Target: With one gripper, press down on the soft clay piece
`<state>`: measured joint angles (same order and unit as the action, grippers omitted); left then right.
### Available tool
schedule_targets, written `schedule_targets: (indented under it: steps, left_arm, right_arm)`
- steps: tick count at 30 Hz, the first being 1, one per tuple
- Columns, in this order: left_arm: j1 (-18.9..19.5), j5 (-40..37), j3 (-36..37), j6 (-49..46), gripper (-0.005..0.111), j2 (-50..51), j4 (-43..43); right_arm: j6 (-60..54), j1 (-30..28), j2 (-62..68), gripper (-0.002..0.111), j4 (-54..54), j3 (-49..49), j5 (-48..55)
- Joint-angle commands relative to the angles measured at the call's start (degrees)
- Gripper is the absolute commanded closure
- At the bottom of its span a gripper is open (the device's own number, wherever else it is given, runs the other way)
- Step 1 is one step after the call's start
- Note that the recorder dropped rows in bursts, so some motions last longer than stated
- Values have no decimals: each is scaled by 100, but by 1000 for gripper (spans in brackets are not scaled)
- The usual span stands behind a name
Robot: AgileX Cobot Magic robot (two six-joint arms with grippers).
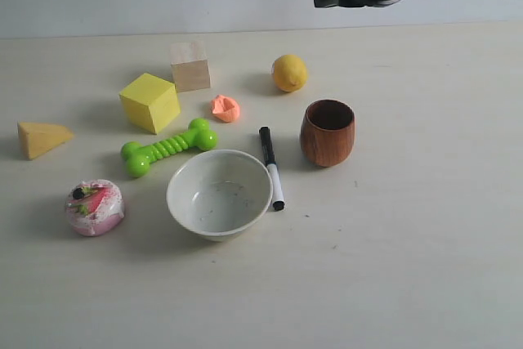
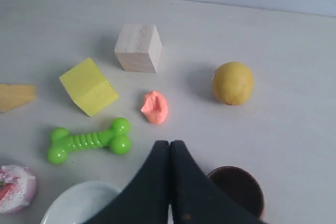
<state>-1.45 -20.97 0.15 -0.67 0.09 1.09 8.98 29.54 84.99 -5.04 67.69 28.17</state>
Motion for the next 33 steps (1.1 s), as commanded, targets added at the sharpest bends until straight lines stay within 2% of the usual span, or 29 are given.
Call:
schedule_targets:
  steps: [1,5,9,11,13,16,22,24,27,33]
  left_arm:
    - [-31,64,-15,-1,107,-9,19]
    - [-31,64,-15,-1,107,-9,19]
    - [-31,64,-15,-1,107,-9,19]
    - [-31,64,-15,-1,107,-9,19]
    - [-31,64,-15,-1,107,-9,19]
    - [-31,64,-15,-1,107,-9,19]
    - [-31,64,-15,-1,107,-9,19]
    - [-31,64,-15,-1,107,-9,19]
    - [-31,64,-15,-1,107,-9,19]
    - [-31,64,-15,-1,107,-9,19]
  right_arm:
    - [12,-14,-619,108,102,-26,208]
    - [51,-14,-1022,108,951,-26,197]
    - [1486,-38,-1218,108,2746,-51,554]
    - [1959,-139,-1376,108,3141,-170,600]
    - [2026,-305,-1577,108,3207,-365,563]
    - [2036,-881,-2243,108,3174,-969,110]
    - [1911,-2922,-4079,108,3059,-2685,-493]
    - [1911,-3417,-4622,108,3050,-3255,-1073]
    - [1942,-3689,-5398,108,3050,-3974,-1617]
    - [1918,-3689,-6084,108,2753,-4661,-1605]
